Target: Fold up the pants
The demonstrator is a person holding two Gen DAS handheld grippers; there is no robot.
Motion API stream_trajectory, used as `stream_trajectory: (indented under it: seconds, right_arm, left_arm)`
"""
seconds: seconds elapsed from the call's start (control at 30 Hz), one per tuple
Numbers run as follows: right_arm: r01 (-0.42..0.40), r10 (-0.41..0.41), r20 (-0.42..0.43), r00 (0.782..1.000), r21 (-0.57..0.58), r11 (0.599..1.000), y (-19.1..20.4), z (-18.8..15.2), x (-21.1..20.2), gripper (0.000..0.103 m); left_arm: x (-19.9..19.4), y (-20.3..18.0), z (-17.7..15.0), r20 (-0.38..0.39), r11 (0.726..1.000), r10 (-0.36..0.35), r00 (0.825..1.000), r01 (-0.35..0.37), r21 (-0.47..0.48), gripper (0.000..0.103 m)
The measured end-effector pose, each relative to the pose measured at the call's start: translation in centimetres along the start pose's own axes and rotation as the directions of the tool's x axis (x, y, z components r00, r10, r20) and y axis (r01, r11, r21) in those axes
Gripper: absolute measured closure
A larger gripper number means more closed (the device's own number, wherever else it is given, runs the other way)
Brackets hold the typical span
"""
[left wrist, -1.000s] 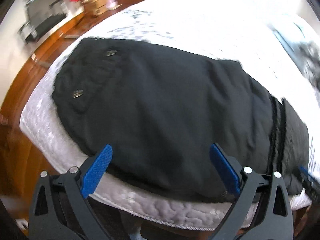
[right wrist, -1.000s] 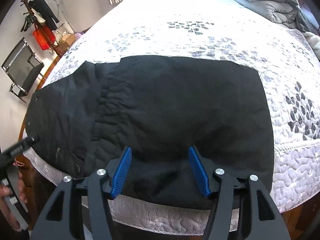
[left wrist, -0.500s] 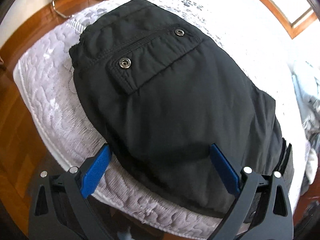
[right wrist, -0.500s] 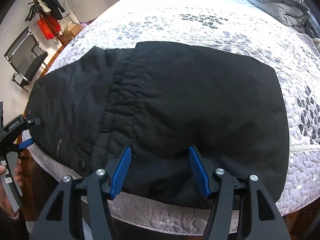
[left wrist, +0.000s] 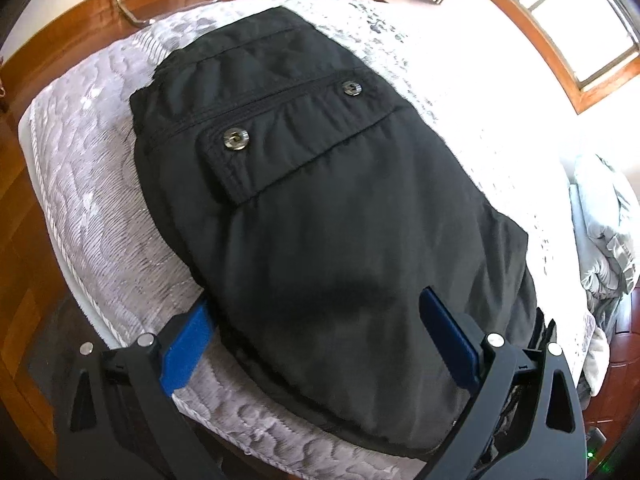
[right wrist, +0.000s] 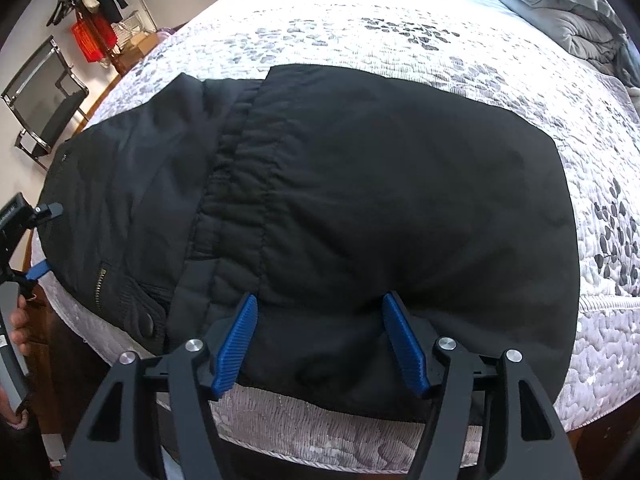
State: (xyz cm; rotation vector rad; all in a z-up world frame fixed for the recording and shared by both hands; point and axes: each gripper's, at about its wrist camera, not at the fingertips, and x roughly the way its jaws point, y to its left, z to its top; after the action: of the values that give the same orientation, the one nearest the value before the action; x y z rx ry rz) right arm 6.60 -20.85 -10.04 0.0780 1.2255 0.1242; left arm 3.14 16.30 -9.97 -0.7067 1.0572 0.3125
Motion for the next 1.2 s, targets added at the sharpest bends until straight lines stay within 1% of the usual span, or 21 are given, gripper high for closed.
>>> stream_trajectory:
  seconds: [0.07,0.13,0.23,0.3,0.37,0.43,0.47,0.53,0.6,0.63,0.73,0.8,0.87,0.93,1.03,1.07,1.1,1.2]
  right_arm:
    - [0.007,-0.007,-0.006,1.000,-0.001,1.000,0.1,0.1,0.1,0.036]
    - [0.016,-0.016,-0.010,1.000,-0.006,1.000,0.2,0.1,0.1,0.036]
    - [0.026,-0.026,-0.015,1.000,-0.011,1.000,0.3,0.2,0.2,0.035]
    - [0.031,-0.031,-0.017,0.999,-0.011,0.999,0.3,0.2,0.2,0.035]
    - [0.040,-0.040,-0.019,0.999,-0.012,0.999,0.4,0.3,0.3,0.034]
    - [0.047,-0.047,-0.020,0.999,-0.014,0.999,0.6,0.4,0.3,0.034]
    - [0.050,-0.051,-0.021,0.998,-0.014,0.999,0.6,0.4,0.3,0.033]
    - [0.054,-0.055,-0.021,0.998,-0.013,0.998,0.7,0.4,0.3,0.033]
    - [0.059,-0.059,-0.021,0.998,-0.013,0.998,0.8,0.5,0.4,0.032]
    - [0.061,-0.061,-0.022,0.998,-0.013,0.998,0.8,0.5,0.4,0.031]
    - [0.069,-0.069,-0.026,0.997,-0.013,0.998,0.7,0.5,0.4,0.029]
    - [0.069,-0.069,-0.027,0.997,-0.014,0.998,0.7,0.6,0.4,0.029]
    - [0.066,-0.067,-0.026,0.997,-0.014,0.998,0.6,0.6,0.4,0.029]
    - [0.062,-0.062,-0.024,0.998,-0.014,0.998,0.5,0.6,0.4,0.028]
    - [0.059,-0.060,-0.023,0.998,-0.016,0.998,0.5,0.6,0.4,0.028]
    - [0.058,-0.059,-0.024,0.998,-0.016,0.998,0.4,0.6,0.4,0.028]
    - [0.059,-0.059,-0.023,0.998,-0.015,0.998,0.5,0.6,0.4,0.028]
    - [0.054,-0.055,-0.019,0.998,-0.015,0.998,0.3,0.4,0.3,0.028]
  left_arm:
    - [0.2,-0.2,0.1,0.004,1.000,0.009,1.000,-0.009,0.008,0.005]
    - [0.6,0.2,-0.1,-0.016,1.000,0.030,0.999,-0.030,0.009,0.005]
    - [0.9,2.0,0.5,-0.002,0.998,0.057,0.998,-0.057,-0.029,0.005]
    - [0.7,3.6,1.3,0.016,0.994,0.077,0.997,-0.076,-0.075,0.005]
    - [0.8,4.7,2.0,0.011,0.992,0.056,0.998,-0.055,-0.111,0.005]
    - [1.6,5.3,2.7,-0.017,0.991,0.038,0.999,-0.039,-0.125,0.005]
    - [1.7,5.4,2.9,-0.019,0.991,0.035,0.999,-0.037,-0.130,0.005]
    - [1.6,5.2,3.0,-0.001,0.991,-0.001,1.000,0.001,-0.136,0.005]
    - [1.7,4.4,3.2,-0.014,0.991,-0.066,0.998,0.063,-0.121,0.005]
    - [1.5,4.1,3.0,-0.012,0.990,-0.084,0.996,0.082,-0.116,0.005]
    - [1.1,3.3,2.8,0.018,0.992,-0.092,0.996,0.093,-0.090,0.006]
    - [2.0,3.6,3.2,0.009,0.988,-0.095,0.995,0.095,-0.118,0.006]
    - [3.1,4.4,3.8,-0.009,0.979,-0.122,0.992,0.119,-0.166,0.006]
    - [3.1,5.5,4.3,-0.007,0.969,-0.152,0.988,0.147,-0.199,0.006]
    - [2.8,5.2,4.7,-0.014,0.967,-0.158,0.987,0.151,-0.205,0.007]
    - [2.8,4.9,4.7,-0.014,0.969,-0.155,0.988,0.149,-0.198,0.011]
    - [2.6,4.5,4.6,-0.010,0.972,-0.143,0.990,0.138,-0.189,0.018]
    - [2.3,4.0,4.4,-0.007,0.980,-0.106,0.994,0.103,-0.172,0.032]
